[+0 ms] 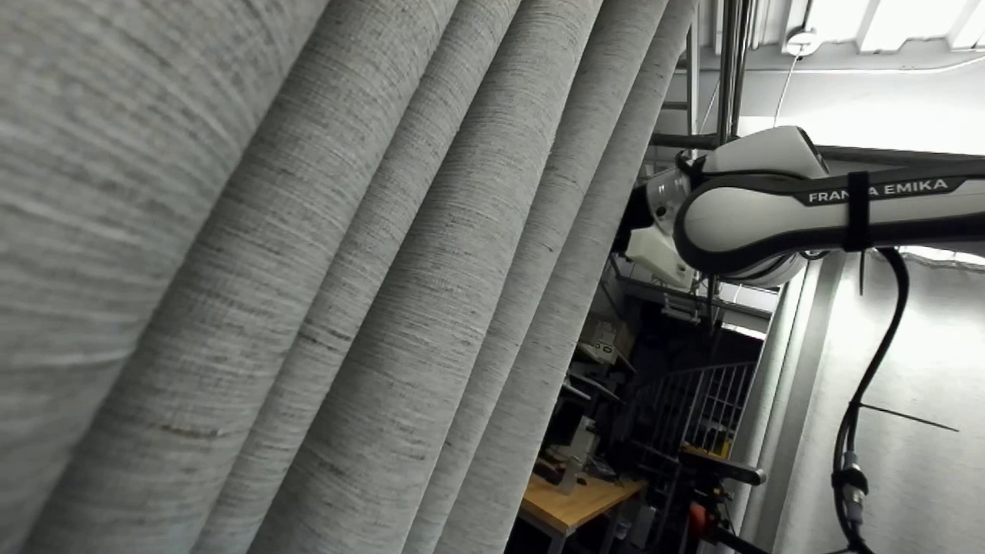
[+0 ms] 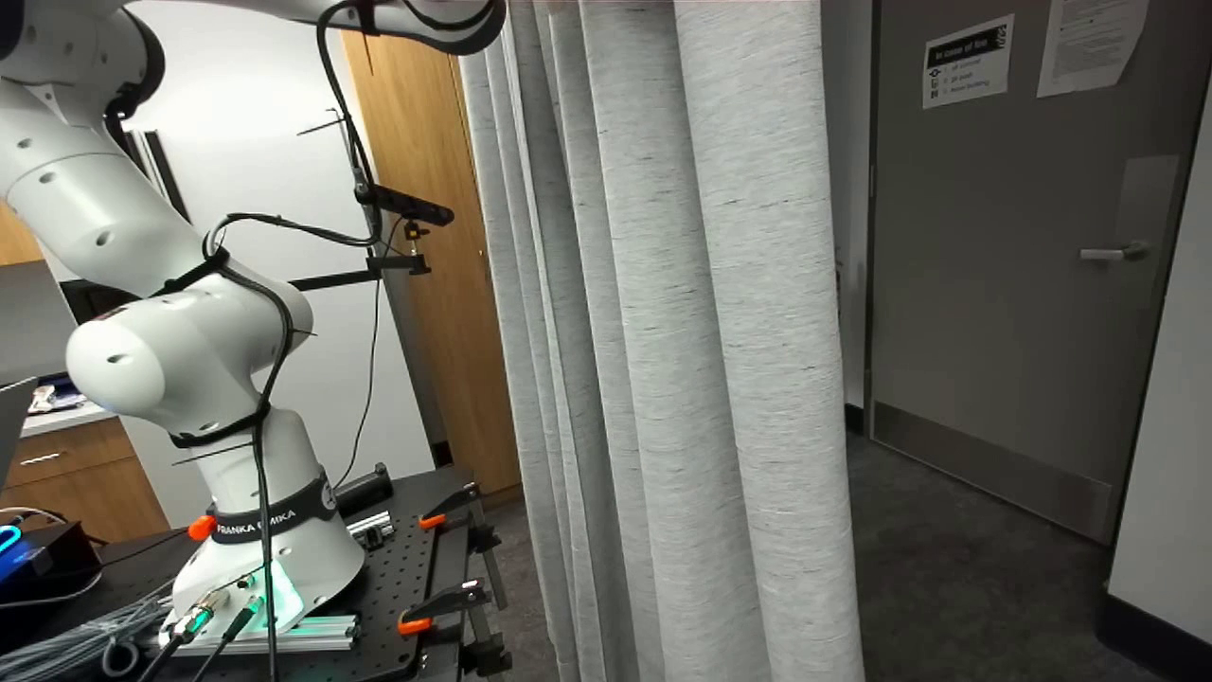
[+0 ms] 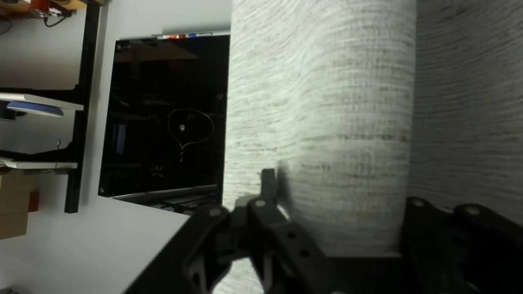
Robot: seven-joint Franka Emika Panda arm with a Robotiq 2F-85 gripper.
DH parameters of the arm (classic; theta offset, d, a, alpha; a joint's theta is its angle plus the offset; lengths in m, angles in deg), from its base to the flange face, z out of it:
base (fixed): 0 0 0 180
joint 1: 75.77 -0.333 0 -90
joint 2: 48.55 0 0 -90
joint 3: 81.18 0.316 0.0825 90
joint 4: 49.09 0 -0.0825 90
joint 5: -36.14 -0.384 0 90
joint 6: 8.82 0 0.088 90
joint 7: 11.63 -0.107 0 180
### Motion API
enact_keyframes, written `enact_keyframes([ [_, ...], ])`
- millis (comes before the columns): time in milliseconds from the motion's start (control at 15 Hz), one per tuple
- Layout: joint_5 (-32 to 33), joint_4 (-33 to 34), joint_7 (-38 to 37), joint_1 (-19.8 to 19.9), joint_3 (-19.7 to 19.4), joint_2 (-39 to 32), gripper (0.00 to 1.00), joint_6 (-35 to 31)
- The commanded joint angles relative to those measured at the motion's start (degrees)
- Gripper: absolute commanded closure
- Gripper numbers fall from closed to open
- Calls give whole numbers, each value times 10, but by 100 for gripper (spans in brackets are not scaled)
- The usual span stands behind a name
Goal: Slide the curtain to the left
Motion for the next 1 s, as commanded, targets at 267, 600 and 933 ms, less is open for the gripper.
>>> enact_keyframes([
  [267, 7, 78, -13, -1, 84, -68, 99, -17],
  [600, 1, 158, 0, -47, 175, -132, 100, -9],
  [933, 8, 240, 10, -96, 270, -198, 100, 0],
])
